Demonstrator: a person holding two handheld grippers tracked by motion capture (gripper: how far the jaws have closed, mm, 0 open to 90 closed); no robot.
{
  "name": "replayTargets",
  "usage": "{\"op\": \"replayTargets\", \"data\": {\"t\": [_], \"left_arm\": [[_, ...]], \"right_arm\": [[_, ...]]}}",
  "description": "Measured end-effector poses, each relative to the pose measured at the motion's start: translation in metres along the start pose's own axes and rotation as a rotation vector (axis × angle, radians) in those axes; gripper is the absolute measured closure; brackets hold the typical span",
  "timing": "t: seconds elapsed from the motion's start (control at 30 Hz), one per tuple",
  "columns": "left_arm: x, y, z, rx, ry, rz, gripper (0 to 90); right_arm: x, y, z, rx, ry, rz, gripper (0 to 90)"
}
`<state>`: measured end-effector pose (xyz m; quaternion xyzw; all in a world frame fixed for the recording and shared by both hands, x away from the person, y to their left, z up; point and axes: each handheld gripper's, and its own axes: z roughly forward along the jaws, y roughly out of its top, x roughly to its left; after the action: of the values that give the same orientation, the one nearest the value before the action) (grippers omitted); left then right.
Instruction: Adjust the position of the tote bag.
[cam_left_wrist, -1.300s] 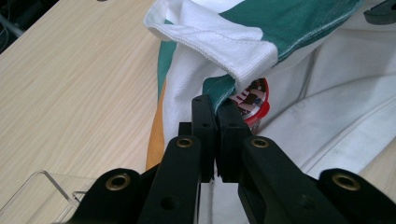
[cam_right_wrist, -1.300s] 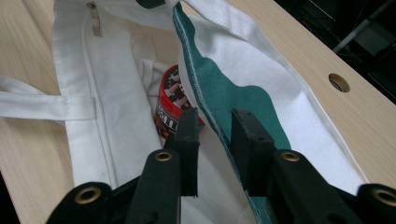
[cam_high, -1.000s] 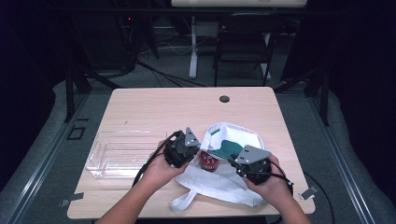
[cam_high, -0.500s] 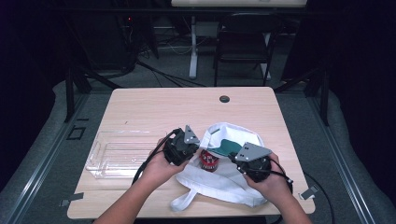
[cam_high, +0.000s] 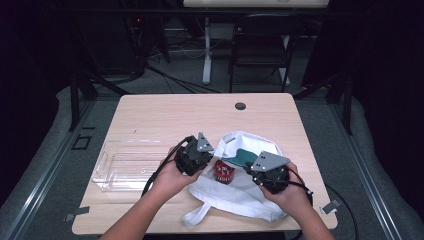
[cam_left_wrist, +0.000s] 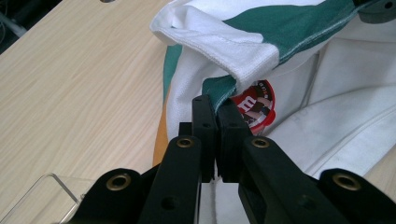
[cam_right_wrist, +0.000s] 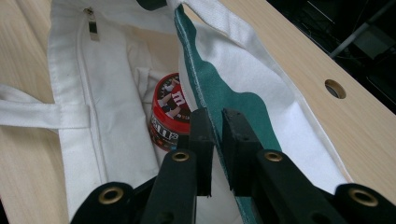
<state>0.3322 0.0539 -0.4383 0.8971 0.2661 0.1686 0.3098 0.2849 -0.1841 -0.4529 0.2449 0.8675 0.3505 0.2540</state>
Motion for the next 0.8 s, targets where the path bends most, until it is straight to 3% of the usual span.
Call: {"op": "replayTargets", "data": {"t": [0.8], "left_arm": [[0.005,0.005,0.000,0.003,-0.013,-0.023,88.3]], "right_arm": [[-0.002,0.003,0.012,0.039,0.009,-0.019,80.4]]}}
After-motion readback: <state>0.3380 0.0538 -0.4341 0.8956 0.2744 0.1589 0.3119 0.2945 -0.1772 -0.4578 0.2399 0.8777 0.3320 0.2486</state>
